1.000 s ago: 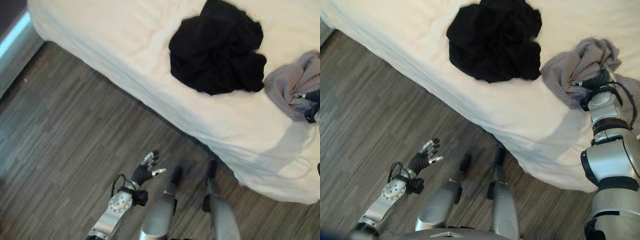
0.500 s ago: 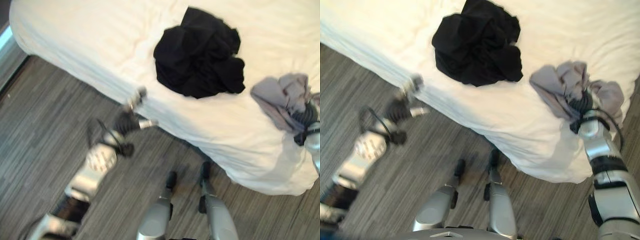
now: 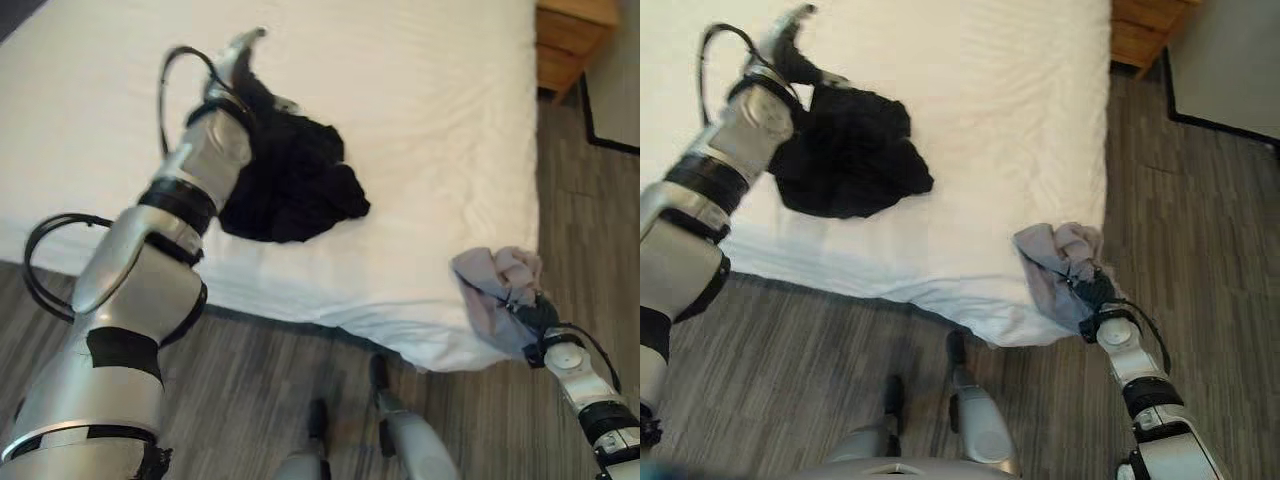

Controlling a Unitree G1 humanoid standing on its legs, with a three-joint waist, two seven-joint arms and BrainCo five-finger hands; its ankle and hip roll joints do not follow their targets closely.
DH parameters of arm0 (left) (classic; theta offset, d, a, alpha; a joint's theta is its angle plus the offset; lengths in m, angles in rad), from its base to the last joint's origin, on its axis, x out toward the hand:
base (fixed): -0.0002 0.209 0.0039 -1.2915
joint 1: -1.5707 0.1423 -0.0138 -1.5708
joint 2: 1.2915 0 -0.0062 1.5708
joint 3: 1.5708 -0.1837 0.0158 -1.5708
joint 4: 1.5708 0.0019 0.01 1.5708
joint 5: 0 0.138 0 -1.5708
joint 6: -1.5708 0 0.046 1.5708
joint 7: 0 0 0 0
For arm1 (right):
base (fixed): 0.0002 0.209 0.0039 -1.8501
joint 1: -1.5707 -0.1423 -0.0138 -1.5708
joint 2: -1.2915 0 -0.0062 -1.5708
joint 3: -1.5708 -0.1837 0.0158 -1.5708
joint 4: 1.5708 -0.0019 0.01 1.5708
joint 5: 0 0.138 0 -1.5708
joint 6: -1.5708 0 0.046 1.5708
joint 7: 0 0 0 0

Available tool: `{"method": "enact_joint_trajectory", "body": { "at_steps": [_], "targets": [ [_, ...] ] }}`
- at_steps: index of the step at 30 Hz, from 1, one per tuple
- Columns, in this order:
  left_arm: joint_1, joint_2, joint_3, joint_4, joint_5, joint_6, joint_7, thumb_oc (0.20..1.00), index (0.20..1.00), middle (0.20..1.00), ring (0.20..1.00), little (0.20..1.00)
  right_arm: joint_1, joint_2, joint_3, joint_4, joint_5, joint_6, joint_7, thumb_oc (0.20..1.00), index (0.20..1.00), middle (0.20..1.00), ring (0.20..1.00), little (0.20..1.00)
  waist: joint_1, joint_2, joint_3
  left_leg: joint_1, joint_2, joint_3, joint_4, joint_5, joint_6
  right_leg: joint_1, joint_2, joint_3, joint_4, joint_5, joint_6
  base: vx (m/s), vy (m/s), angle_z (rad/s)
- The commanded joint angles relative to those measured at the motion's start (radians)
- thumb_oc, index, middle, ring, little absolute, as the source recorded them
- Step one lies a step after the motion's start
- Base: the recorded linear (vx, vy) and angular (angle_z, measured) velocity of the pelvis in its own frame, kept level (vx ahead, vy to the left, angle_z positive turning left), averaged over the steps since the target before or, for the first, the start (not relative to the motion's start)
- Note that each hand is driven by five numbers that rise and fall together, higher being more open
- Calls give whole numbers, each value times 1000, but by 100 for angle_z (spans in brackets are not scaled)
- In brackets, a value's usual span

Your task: Pick up bed clothes into laundry basket.

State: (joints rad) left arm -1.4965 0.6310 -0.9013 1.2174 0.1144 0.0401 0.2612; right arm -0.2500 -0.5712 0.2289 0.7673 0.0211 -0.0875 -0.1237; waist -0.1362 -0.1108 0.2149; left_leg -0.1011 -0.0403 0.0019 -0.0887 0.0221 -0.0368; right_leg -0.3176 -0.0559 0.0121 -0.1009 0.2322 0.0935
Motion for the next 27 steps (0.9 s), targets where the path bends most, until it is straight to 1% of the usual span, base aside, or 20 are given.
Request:
{"method": "enact_joint_trajectory", "body": {
  "at_steps": [1,2,4,5,6,7,8,11,12,13,15,16,17,18,19,20,22,24,26,27],
  "targets": [
    [-142,77,30,105,265,71,13,1000,1000,1000,1000,1000,110,25,93,47,15,46,80,200,200,200,200,200,-15,32,77,-57,64,3,1,33,-30,74,-28,-16,14,-80,73,13,3,-23],
    [-143,78,-2,136,360,98,-15,1000,1000,1000,1000,1000,125,19,96,37,23,39,77,200,200,200,200,200,-25,26,78,-56,66,12,1,29,-30,70,-24,-9,14,-79,75,17,7,-25],
    [-119,65,-4,150,389,99,-64,1000,1000,1000,1000,1000,123,22,103,60,24,39,77,200,200,200,200,200,-23,28,82,-55,66,12,1,27,-30,70,-26,-10,14,-80,76,16,8,-21],
    [-119,65,-3,150,389,100,-65,1000,1000,1000,1000,1000,123,22,104,62,24,39,77,200,200,200,200,200,-23,28,82,-54,66,11,1,27,-30,70,-26,-10,14,-80,76,21,8,-11],
    [-90,32,17,154,403,110,-87,1000,1000,1000,1000,1000,120,26,115,71,17,42,81,200,200,200,200,200,-20,31,87,-51,65,10,1,25,-29,74,-27,-13,14,-84,75,15,6,-8],
    [-89,31,18,154,403,110,-87,1000,1000,1000,1000,1000,121,25,115,71,17,42,81,200,200,200,200,200,-20,32,87,-50,65,10,1,25,-29,74,-27,-13,14,-84,75,20,5,-5],
    [-67,20,50,155,377,103,-100,1000,1000,1000,1000,1000,122,28,117,72,19,40,82,200,200,200,200,200,-17,33,90,-49,64,8,1,25,-29,77,-29,-16,14,-86,74,10,-7,-7],
    [-25,-27,108,126,340,108,-83,1000,1000,1000,1000,1000,96,39,144,44,19,37,76,200,200,200,200,200,-11,30,103,-56,62,0,1,27,-29,75,-32,-21,14,-86,72,0,-12,-5],
    [-10,-31,127,116,320,104,-80,1000,1000,1000,1000,1000,86,40,152,43,20,35,74,200,200,200,200,200,-10,28,109,-62,63,-3,1,29,-29,70,-33,-23,14,-84,72,-47,-40,2],
    [-2,-30,140,109,305,104,-68,1000,1000,1000,1000,1000,79,41,158,30,19,34,70,200,200,200,200,200,-10,23,117,-71,64,-6,1,33,-30,61,-32,-24,14,-80,71,-39,-36,3],
    [11,-35,130,100,326,112,-64,1000,1000,1000,1000,1000,67,44,166,-13,21,30,66,200,200,200,200,200,-15,9,134,-92,67,-9,1,41,-32,42,-30,-27,14,-71,71,-35,-41,7],
    [11,-35,130,100,326,113,-64,1000,1000,1000,1000,1000,68,44,166,-14,21,31,66,200,200,200,200,200,-16,9,133,-93,67,-10,1,41,-32,41,-31,-27,14,-71,71,-48,-62,6],
    [31,-42,125,130,344,124,-99,1000,1000,1000,1000,1000,65,48,176,-37,12,30,65,200,200,200,200,200,-20,-11,148,-118,69,-10,1,48,-36,19,-26,-31,14,-59,72,-34,-56,3],
    [42,-46,119,154,357,127,-126,1000,1000,1000,1000,1000,66,54,182,-42,7,33,69,200,200,200,200,200,-24,-20,154,-125,72,-6,1,50,-38,11,-23,-32,14,-56,72,-33,-56,-2],
    [42,-46,119,155,357,127,-126,1000,1000,1000,1000,1000,66,54,182,-42,7,33,69,200,200,200,200,200,-24,-20,152,-127,72,-6,1,50,-38,10,-23,-32,14,-56,72,-29,-30,-1],
    [74,-51,116,210,367,138,-172,1000,1000,1000,1000,1000,69,71,194,-26,2,37,76,200,200,200,200,200,-30,-39,164,-146,77,2,1,53,-42,-11,-17,-30,14,-51,75,-28,-21,-4],
    [120,-66,117,245,381,148,-223,1000,1000,1000,1000,1000,78,83,201,-25,-4,43,84,200,200,200,200,200,-35,-53,169,-155,80,9,1,54,-42,-24,-12,-25,14,-47,76,-11,-17,-6],
    [135,-67,120,258,379,150,-243,1000,1000,1000,1000,1000,93,91,205,-1,-7,45,92,200,200,200,200,200,-36,-58,171,-155,81,13,1,53,-42,-28,-8,-21,14,-46,77,16,-1,-9],
    [155,-83,108,263,390,153,-278,1000,1000,1000,1000,1000,113,91,205,9,-11,48,103,200,200,200,200,200,-40,-63,173,-150,82,16,1,51,-41,-26,-6,-15,14,-48,76,20,-3,-10],
    [151,-95,99,254,394,156,-277,1000,1000,1000,1000,1000,122,89,210,14,-11,48,107,200,200,200,200,200,-43,-66,174,-145,82,21,1,48,-40,-23,-5,-12,14,-49,75,0,0,0]
  ]
}}
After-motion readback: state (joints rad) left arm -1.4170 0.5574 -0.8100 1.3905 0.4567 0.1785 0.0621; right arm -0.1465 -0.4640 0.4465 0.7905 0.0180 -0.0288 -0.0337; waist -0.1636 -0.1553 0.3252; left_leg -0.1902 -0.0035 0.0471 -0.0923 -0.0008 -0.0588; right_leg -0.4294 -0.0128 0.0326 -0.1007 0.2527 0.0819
